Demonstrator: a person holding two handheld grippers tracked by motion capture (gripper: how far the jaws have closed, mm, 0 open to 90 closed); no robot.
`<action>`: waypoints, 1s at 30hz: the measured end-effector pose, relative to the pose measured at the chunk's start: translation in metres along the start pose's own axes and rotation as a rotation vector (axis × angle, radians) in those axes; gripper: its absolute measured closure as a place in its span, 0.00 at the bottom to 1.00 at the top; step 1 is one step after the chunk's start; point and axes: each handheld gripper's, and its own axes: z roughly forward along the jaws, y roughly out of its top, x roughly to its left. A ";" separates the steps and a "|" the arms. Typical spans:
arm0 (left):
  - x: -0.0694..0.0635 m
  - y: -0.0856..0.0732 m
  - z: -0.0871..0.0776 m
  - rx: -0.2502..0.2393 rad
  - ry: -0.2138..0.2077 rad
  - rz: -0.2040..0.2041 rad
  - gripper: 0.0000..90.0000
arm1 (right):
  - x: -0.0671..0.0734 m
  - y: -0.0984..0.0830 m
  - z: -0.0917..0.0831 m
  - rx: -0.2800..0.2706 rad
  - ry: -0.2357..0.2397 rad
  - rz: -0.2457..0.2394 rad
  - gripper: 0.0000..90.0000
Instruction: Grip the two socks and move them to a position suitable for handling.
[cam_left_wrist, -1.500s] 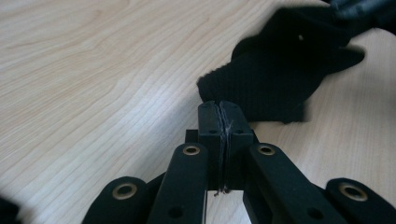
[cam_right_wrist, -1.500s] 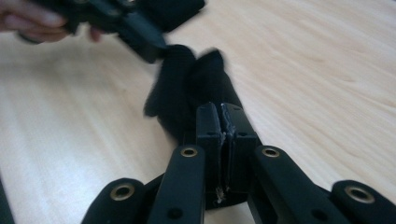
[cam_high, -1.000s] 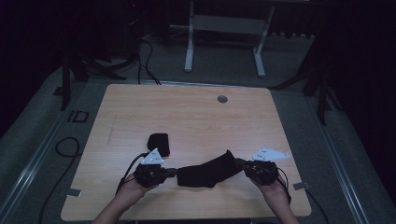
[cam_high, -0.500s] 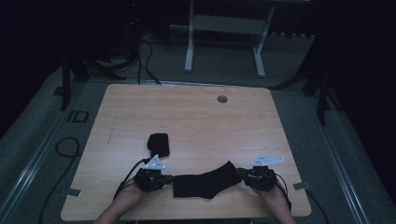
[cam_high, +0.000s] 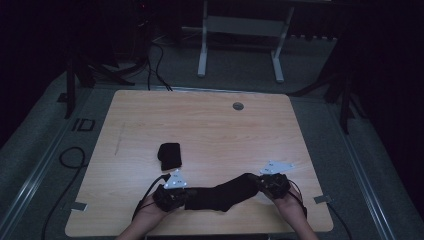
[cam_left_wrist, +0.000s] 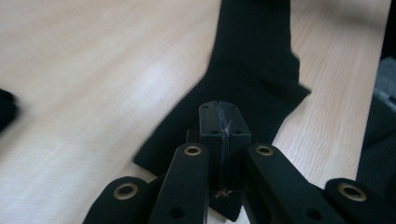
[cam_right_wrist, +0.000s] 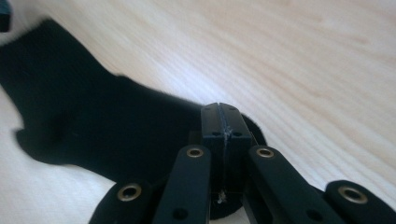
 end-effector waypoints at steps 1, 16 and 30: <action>-0.001 -0.001 0.003 0.021 0.011 0.010 1.00 | -0.002 -0.002 0.004 0.014 -0.003 -0.001 1.00; 0.020 -0.010 0.008 0.044 0.022 0.055 1.00 | -0.002 -0.029 0.010 0.063 -0.015 0.014 1.00; 0.027 -0.017 0.002 0.037 -0.019 0.064 1.00 | 0.022 -0.046 -0.006 0.052 0.048 0.028 0.99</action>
